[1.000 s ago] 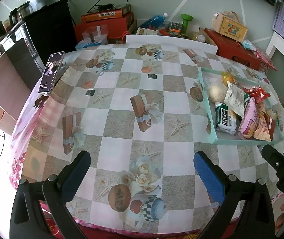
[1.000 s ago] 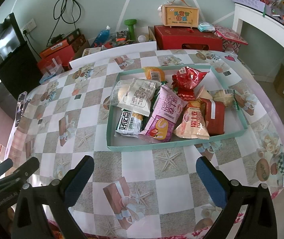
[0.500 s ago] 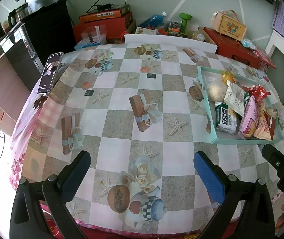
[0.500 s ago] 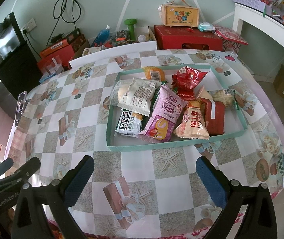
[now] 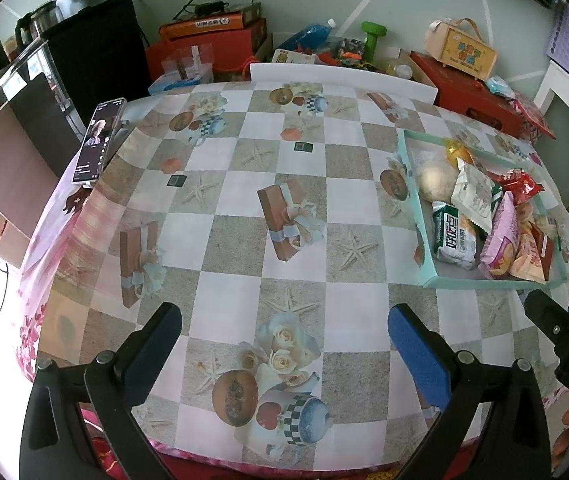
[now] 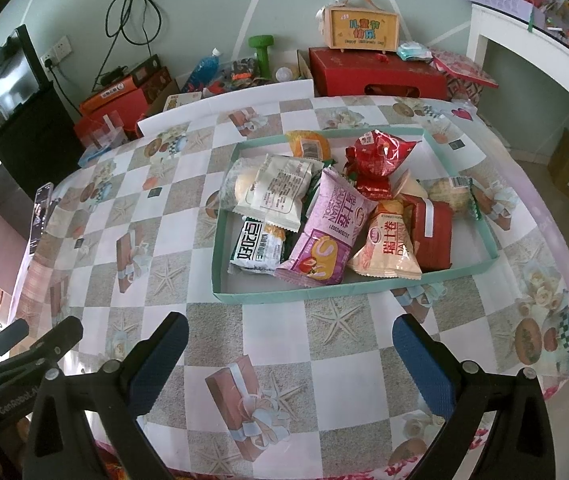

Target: Organize snacks

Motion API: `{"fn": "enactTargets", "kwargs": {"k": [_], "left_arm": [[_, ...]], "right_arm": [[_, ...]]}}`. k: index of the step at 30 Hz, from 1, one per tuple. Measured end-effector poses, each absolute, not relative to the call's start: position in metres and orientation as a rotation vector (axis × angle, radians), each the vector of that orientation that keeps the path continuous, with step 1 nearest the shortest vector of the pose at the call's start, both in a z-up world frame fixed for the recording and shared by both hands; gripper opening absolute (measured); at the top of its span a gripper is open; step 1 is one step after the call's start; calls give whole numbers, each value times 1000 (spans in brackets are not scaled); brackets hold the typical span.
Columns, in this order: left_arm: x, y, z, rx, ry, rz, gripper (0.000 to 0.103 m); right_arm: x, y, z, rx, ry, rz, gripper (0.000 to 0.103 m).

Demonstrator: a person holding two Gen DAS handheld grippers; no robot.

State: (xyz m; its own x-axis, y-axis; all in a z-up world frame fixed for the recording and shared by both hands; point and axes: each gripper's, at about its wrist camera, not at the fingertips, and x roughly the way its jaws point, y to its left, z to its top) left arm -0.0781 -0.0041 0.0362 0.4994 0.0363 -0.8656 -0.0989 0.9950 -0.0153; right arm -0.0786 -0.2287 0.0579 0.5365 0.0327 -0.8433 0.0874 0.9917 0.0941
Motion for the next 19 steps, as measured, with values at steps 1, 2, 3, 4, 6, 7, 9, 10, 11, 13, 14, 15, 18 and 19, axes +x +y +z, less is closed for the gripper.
{"fn": "enactTargets", "kwargs": {"k": [1, 2, 3, 4, 6, 7, 9, 10, 11, 13, 14, 15, 18, 19], "left_arm": [[-77, -4, 35, -65, 1047, 83, 103], [-77, -4, 35, -64, 1048, 84, 103], [-76, -4, 34, -64, 1051, 84, 103], [-76, -4, 33, -64, 1053, 84, 103], [-74, -4, 31, -65, 1056, 85, 103], [-74, -4, 30, -67, 1056, 83, 103], [-72, -4, 29, -72, 1054, 80, 103], [-71, -4, 28, -73, 1055, 80, 103], [-70, -4, 28, -74, 1057, 80, 103], [-67, -5, 26, -77, 1063, 77, 103], [-65, -5, 25, -77, 1065, 78, 103], [-64, -5, 24, -76, 1068, 78, 103], [-60, -6, 20, -75, 1077, 77, 103], [-58, -6, 18, -77, 1080, 76, 103]], "right_arm": [[-78, -229, 57, 131, 1007, -33, 103], [-77, -229, 56, 132, 1009, -33, 103], [-77, -230, 55, 133, 1012, -33, 103], [-76, -230, 54, 134, 1015, -33, 103], [-74, -231, 52, 134, 1018, -32, 103], [-73, -231, 52, 133, 1020, -32, 103], [-71, -231, 51, 131, 1022, -33, 103], [-70, -231, 51, 130, 1024, -33, 103], [-69, -231, 50, 129, 1026, -32, 103], [-67, -232, 48, 127, 1030, -32, 103], [-66, -232, 47, 127, 1032, -31, 103], [-64, -232, 47, 127, 1034, -32, 103], [-61, -232, 44, 125, 1041, -32, 103], [-59, -232, 43, 123, 1044, -31, 103]]}}
